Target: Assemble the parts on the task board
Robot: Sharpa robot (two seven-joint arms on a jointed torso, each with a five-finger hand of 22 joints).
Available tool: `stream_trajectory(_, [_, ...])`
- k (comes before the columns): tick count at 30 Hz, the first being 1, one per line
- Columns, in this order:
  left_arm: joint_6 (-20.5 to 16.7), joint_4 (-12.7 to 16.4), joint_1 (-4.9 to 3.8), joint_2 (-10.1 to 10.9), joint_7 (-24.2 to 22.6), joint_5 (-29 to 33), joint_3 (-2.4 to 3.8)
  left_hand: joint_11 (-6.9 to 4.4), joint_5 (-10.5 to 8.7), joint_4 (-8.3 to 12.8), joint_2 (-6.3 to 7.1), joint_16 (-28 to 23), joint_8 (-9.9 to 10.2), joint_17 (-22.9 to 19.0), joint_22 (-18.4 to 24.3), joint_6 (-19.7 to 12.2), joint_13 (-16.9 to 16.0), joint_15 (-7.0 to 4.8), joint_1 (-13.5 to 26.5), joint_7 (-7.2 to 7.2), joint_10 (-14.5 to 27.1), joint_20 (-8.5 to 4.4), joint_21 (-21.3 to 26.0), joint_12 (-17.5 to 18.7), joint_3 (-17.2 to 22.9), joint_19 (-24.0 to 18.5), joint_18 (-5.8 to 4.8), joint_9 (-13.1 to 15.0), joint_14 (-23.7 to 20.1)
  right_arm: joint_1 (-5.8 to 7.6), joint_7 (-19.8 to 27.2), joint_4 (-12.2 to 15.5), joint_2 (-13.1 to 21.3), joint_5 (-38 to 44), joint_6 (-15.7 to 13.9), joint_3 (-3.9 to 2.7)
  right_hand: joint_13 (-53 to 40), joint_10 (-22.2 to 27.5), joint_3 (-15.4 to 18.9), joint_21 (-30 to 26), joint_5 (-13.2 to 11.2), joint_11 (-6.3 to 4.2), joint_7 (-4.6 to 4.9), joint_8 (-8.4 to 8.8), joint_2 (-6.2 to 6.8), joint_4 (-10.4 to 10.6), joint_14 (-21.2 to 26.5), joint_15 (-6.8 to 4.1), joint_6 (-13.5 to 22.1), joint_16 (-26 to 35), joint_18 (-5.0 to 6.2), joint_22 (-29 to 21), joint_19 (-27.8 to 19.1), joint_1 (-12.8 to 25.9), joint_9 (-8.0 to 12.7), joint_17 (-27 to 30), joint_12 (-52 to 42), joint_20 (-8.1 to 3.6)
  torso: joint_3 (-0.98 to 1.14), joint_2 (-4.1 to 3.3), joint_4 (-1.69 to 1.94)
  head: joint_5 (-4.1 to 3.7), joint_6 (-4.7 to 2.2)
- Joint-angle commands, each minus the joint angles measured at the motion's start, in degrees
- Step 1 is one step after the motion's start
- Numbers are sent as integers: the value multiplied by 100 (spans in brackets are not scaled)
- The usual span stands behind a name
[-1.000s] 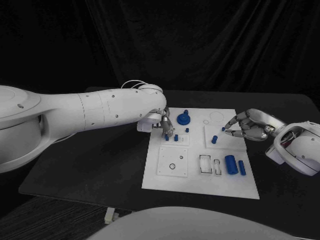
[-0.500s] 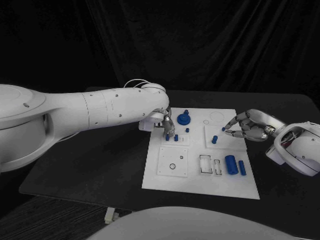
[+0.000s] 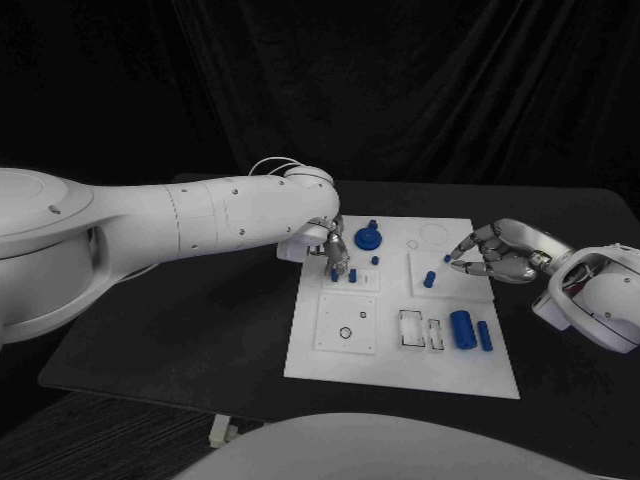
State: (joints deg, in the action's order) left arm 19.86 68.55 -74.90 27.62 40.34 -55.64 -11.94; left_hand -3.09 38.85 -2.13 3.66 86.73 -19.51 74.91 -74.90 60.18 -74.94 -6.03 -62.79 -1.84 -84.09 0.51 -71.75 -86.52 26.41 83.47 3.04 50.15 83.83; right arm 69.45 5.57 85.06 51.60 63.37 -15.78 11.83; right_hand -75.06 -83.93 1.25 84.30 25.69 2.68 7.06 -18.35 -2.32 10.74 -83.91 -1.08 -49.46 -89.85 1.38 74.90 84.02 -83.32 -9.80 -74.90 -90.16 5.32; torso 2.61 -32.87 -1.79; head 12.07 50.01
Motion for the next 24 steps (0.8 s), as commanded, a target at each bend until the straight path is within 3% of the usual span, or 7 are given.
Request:
stream_trajectory(1, [119,23,33,2,211,-97,-23,-41,15,674,-17,-29,-1,1283,-601,47,-1251,-42,-73,63,-462,-48,6,-14,651,7,84,-1,547,-17,-82,7,2,4,36,-3,-1494,-607,13,-29,29,15,12,31,-7,-36,-609,36,-26,-15,39,1276,174,-51,7,-1510,16,27,-1,0,2,1,-1])
stream_trajectory(19, [123,2,33,-38,214,-97,-23,-50,234,705,-51,-27,-26,1285,-621,118,-1251,-52,-9,74,-465,-61,-3,-13,734,21,80,34,549,-21,-89,15,8,4,22,-3,-1494,-607,5,-33,34,17,13,33,-6,-50,-609,37,-27,-15,40,1274,171,-65,8,-1510,16,27,-3,1,0,-9,-1])
stream_trajectory(24, [140,-20,33,-58,214,-70,-23,-54,161,728,-78,-28,-41,1285,-623,104,-1244,-56,37,77,-460,-65,9,-1,805,18,82,77,549,-21,-96,19,12,4,22,-3,-1494,-607,-4,-39,38,18,14,33,-9,-60,-609,38,-30,-15,42,1272,167,-77,8,-1510,16,28,-2,-1,-1,-2,-1])
